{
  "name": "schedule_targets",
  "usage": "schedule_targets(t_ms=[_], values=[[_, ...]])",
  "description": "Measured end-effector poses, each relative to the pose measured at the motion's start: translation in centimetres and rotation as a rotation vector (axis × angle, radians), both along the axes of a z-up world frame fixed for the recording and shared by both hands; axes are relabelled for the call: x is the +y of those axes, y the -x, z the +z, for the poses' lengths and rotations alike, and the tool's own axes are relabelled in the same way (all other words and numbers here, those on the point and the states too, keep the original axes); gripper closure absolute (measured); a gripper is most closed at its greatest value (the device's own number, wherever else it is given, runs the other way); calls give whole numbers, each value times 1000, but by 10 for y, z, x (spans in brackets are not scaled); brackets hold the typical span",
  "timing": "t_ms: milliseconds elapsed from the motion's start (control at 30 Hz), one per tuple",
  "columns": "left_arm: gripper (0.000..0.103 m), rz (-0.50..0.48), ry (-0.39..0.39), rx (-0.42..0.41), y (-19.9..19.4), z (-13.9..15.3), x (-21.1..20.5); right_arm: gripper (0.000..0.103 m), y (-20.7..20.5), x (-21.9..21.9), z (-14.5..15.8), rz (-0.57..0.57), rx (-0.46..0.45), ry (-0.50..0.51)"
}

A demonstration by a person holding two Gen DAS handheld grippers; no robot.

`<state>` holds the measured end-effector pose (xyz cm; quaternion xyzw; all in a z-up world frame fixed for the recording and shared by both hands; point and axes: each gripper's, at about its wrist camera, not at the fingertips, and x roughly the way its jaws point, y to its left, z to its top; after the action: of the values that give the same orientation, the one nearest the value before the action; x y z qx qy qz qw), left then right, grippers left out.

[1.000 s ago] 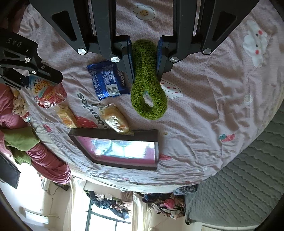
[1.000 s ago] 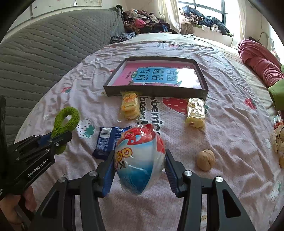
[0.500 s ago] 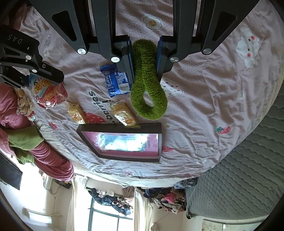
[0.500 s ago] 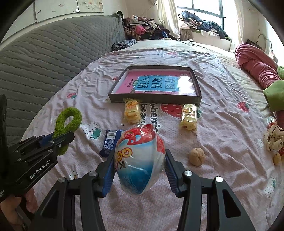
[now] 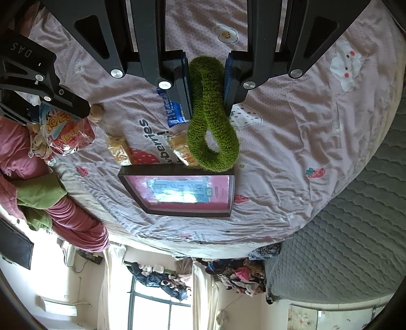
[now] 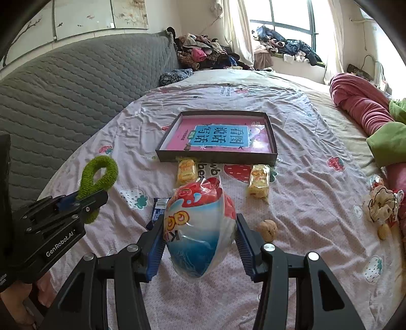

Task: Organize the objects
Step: 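Lift the green ring with the left tool while the right tool carries the egg toy toward the tray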

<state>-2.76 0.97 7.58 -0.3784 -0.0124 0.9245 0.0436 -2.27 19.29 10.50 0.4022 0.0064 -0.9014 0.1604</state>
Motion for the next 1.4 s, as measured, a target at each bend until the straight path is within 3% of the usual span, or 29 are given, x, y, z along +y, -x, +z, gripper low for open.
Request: schedule_targets(t_ms=[500, 867, 1400], values=[[81, -27, -13, 37, 3, 24, 17, 51, -3, 9, 25, 1, 40, -8], [81, -24, -6, 72, 24, 46, 21, 51, 17, 11, 48, 15, 78, -15], [81, -19, 6, 78, 63, 53, 24, 51, 56, 6, 64, 32, 114, -18]])
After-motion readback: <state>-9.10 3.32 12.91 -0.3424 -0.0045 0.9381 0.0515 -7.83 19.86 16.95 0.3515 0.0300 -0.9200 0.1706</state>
